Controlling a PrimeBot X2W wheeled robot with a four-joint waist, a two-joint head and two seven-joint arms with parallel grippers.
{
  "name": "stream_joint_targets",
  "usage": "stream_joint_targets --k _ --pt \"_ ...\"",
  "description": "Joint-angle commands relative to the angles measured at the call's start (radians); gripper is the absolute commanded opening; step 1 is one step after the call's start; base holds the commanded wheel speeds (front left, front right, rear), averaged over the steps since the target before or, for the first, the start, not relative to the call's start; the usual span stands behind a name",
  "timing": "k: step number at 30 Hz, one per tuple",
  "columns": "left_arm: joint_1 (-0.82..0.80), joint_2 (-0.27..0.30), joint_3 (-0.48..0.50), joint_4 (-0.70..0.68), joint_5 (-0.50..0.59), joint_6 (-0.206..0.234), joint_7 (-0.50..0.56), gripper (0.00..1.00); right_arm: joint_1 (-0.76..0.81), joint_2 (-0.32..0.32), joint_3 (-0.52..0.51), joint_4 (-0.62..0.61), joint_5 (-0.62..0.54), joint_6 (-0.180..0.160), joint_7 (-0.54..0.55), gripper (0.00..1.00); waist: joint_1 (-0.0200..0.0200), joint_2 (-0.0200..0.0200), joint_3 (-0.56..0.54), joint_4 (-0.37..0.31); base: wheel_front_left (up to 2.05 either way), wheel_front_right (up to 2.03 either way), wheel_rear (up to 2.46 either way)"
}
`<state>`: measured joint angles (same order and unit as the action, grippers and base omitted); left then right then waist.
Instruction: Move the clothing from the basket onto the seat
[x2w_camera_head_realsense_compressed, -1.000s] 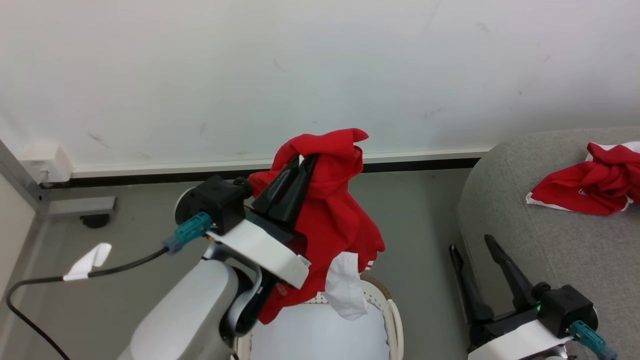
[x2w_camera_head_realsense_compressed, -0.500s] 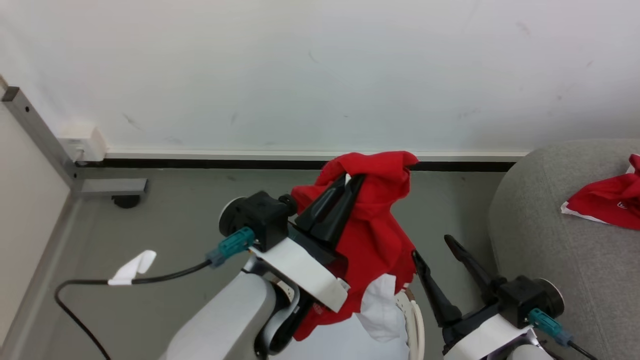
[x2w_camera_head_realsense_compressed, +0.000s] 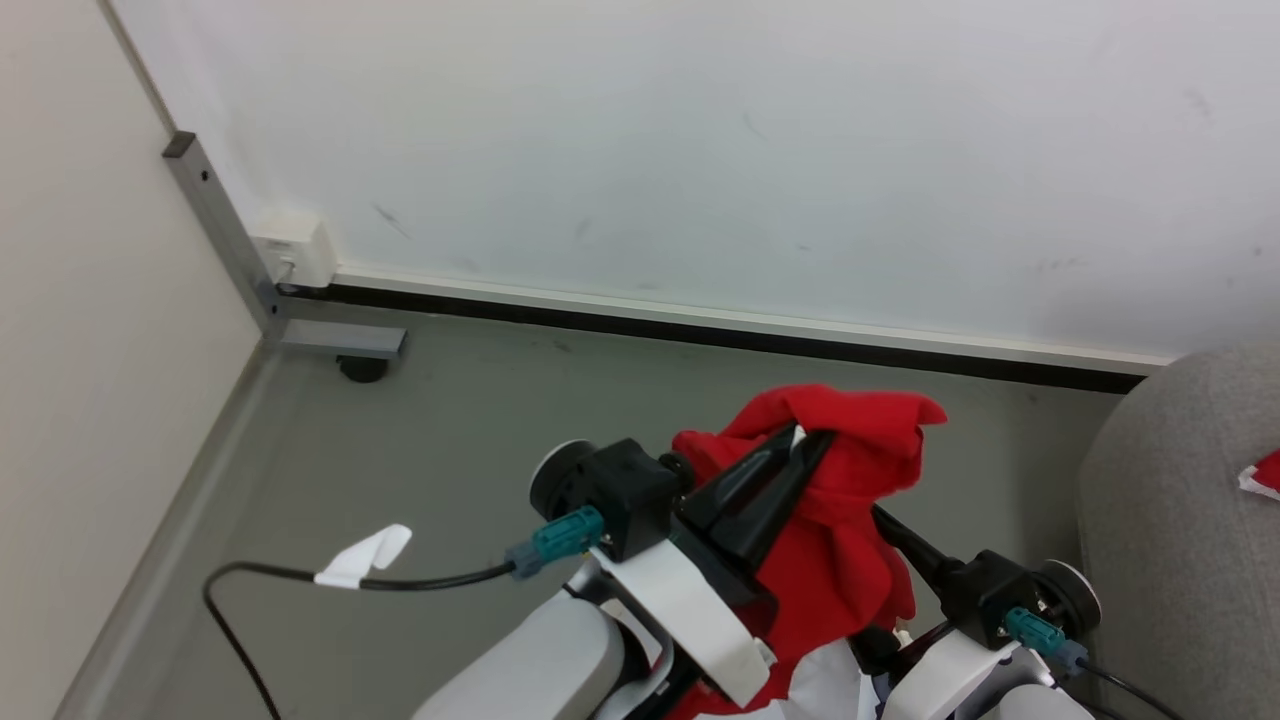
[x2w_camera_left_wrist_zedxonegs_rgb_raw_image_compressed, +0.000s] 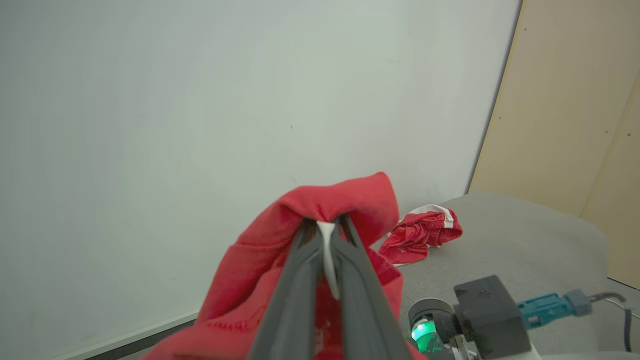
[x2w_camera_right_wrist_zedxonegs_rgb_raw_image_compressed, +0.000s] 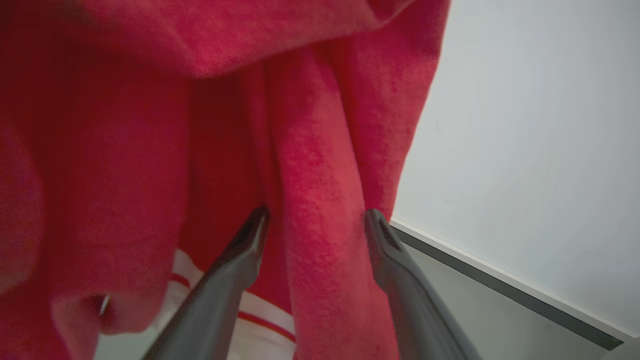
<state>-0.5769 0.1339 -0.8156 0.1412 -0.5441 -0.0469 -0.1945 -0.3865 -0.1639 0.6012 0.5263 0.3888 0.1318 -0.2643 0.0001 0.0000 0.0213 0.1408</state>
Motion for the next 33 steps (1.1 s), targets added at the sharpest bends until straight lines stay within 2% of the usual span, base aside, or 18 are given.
stream_joint_targets --k 1,9,16,17,18,20,21,22,33 --pt "0.012 -0.007 -0.010 -0.008 -0.003 -0.006 0.006 0.00 -0.020 -0.010 0.013 0.018 0.016 -0.002 0.000 1.00 -0.0001 0.0000 -0.002 0.025 0.00 0.00 0.00" --pt "0.015 -0.023 -0.057 -0.017 -0.008 -0.023 0.015 0.00 -0.075 -0.028 0.101 0.116 0.050 -0.002 0.000 1.00 -0.0001 0.0000 -0.007 0.086 0.00 0.00 0.00" --pt "0.007 -0.028 -0.070 -0.022 -0.011 -0.025 0.017 0.00 -0.112 -0.015 0.157 0.180 0.111 -0.002 0.000 1.00 -0.0001 0.0000 -0.012 0.124 0.00 0.00 0.00" --pt "0.007 -0.027 -0.070 -0.021 -0.012 -0.024 0.016 0.00 -0.113 -0.012 0.159 0.184 0.118 -0.002 0.000 0.79 -0.0001 0.0000 -0.013 0.127 0.00 0.00 0.00" --pt "0.007 -0.026 -0.070 -0.021 -0.013 -0.023 0.014 0.00 -0.116 -0.009 0.160 0.186 0.125 -0.002 0.000 0.48 -0.0001 0.0000 -0.013 0.129 0.00 0.00 0.00" --pt "0.008 -0.023 -0.069 -0.019 -0.015 -0.021 0.012 0.00 -0.122 -0.008 0.158 0.185 0.133 -0.002 0.000 0.15 -0.0001 0.0000 -0.015 0.133 0.00 0.00 0.00" --pt "0.008 -0.023 -0.069 -0.019 -0.015 -0.021 0.012 0.00 -0.122 -0.008 0.158 0.185 0.133 -0.002 0.000 0.15 -0.0001 0.0000 -0.015 0.133 0.00 0.00 0.00" --pt "0.009 -0.022 -0.069 -0.017 -0.016 -0.020 0.011 0.00 -0.122 -0.006 0.157 0.183 0.135 -0.002 0.000 0.01 -0.0001 0.0000 -0.015 0.133 0.00 0.00 0.00" --pt "0.015 -0.012 -0.061 -0.004 -0.025 -0.007 0.006 0.00 -0.090 -0.006 0.142 0.147 0.138 -0.002 0.000 0.00 -0.0001 0.0000 -0.024 0.114 0.00 0.00 0.00"
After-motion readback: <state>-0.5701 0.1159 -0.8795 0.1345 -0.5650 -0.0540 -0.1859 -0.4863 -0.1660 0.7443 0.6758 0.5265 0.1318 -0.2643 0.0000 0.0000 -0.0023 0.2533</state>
